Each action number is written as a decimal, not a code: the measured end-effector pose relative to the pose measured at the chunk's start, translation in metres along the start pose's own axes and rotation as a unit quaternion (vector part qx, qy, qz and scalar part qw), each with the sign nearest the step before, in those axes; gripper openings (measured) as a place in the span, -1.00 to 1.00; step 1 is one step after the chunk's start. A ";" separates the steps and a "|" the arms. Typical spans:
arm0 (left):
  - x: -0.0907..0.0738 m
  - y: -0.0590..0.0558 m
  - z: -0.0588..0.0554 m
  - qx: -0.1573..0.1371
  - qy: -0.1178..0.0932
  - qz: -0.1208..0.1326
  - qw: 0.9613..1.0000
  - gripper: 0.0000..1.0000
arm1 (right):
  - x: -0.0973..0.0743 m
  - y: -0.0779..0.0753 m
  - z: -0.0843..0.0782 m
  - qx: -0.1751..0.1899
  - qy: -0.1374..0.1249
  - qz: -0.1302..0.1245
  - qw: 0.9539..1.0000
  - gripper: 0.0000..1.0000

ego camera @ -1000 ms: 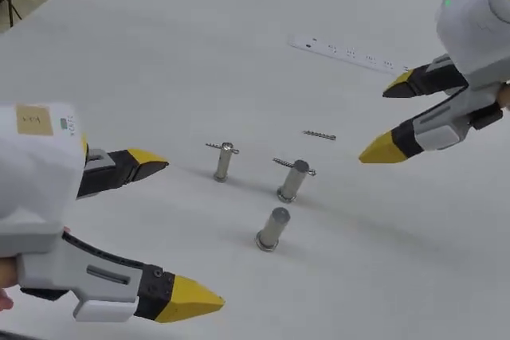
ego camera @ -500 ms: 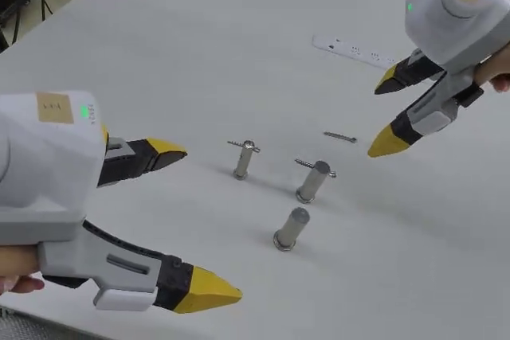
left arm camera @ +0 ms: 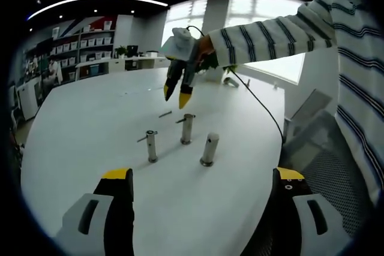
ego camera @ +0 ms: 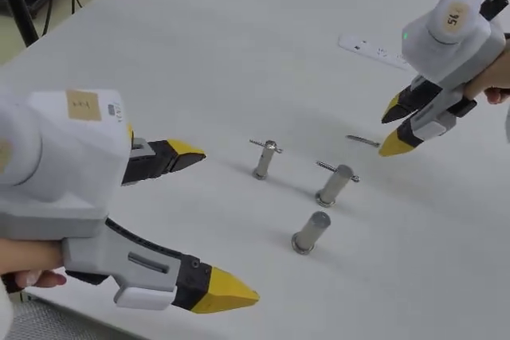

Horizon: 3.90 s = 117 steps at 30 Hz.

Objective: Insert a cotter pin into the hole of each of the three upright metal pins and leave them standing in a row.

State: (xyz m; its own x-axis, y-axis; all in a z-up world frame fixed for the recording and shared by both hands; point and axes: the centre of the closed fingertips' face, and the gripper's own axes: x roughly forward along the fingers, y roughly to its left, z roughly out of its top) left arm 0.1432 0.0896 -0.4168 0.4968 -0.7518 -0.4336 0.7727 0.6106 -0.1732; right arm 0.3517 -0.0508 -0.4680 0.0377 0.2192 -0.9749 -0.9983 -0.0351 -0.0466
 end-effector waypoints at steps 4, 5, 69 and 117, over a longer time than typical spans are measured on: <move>0.001 0.000 0.000 -0.004 -0.003 0.002 1.000 0.84 | 0.008 -0.004 0.002 -0.001 0.000 -0.003 1.000 -0.58; 0.001 0.000 0.001 -0.003 -0.005 0.003 1.000 0.78 | 0.011 -0.007 0.002 -0.002 0.004 -0.006 1.000 -0.63; 0.009 -0.024 0.004 0.002 -0.012 -0.040 0.999 0.98 | -0.045 0.016 -0.020 -0.002 -0.053 -0.100 0.994 -1.00; 0.057 -0.038 0.086 -0.091 -0.100 -0.094 0.986 -0.02 | -0.108 0.159 0.057 -0.053 -0.201 -0.310 0.928 -1.00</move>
State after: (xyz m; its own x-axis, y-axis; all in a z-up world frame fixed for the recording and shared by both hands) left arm 0.1755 0.0021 -0.3589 0.4330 -0.8792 -0.1987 0.7845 0.4762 -0.3972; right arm 0.1860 -0.0246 -0.3581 0.5632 0.5744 -0.5940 -0.7790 0.1292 -0.6136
